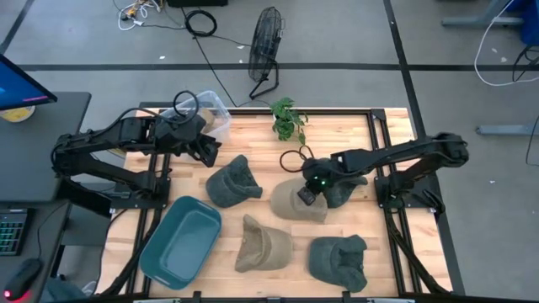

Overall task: Pick & Place hat
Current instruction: Put the top brown cap into the transparent bin

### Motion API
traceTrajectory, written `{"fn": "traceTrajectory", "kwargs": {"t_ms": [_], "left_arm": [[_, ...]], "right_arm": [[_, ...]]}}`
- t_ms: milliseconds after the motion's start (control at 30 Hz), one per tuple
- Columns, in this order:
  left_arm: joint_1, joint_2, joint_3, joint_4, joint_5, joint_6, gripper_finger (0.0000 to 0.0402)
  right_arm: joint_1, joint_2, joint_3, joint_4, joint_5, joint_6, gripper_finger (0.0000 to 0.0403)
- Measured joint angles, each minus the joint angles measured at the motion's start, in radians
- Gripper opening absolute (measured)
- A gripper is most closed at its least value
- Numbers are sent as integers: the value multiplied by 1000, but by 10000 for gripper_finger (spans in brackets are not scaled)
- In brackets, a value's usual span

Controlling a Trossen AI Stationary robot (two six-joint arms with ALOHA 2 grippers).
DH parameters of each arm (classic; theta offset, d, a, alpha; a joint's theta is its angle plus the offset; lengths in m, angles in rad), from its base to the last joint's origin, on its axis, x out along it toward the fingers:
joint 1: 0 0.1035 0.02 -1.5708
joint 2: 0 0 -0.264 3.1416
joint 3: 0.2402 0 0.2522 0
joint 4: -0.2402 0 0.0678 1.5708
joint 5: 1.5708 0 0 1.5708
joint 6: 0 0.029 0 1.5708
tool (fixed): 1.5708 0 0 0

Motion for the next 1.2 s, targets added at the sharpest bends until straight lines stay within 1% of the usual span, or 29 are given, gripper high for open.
{"fn": "traceTrajectory", "kwargs": {"t_ms": [100,200,333,400,567,667,767,867,933,1200], "left_arm": [[-6,3,0,9,13,-13,135],[-18,31,0,35,47,-15,135],[-36,99,2,103,66,-90,135],[-41,152,1,130,85,-103,135],[-44,267,1,186,211,-102,133],[-45,308,-2,240,233,-64,125],[-32,316,0,354,273,-35,120],[-27,315,1,477,283,-15,120],[-22,315,1,503,284,-5,119],[-21,328,0,503,285,0,119]], "right_arm": [[0,-44,0,0,26,-29,2],[0,-95,0,7,77,-42,1],[0,-161,0,67,123,-85,1],[0,-192,0,112,125,-117,1],[-7,-283,2,171,123,-164,0],[-21,-337,2,179,124,-188,0],[-30,-378,2,187,125,-212,0],[-38,-403,2,199,121,-221,0],[-38,-418,2,207,118,-223,0],[-38,-453,2,252,116,-240,0]]}}
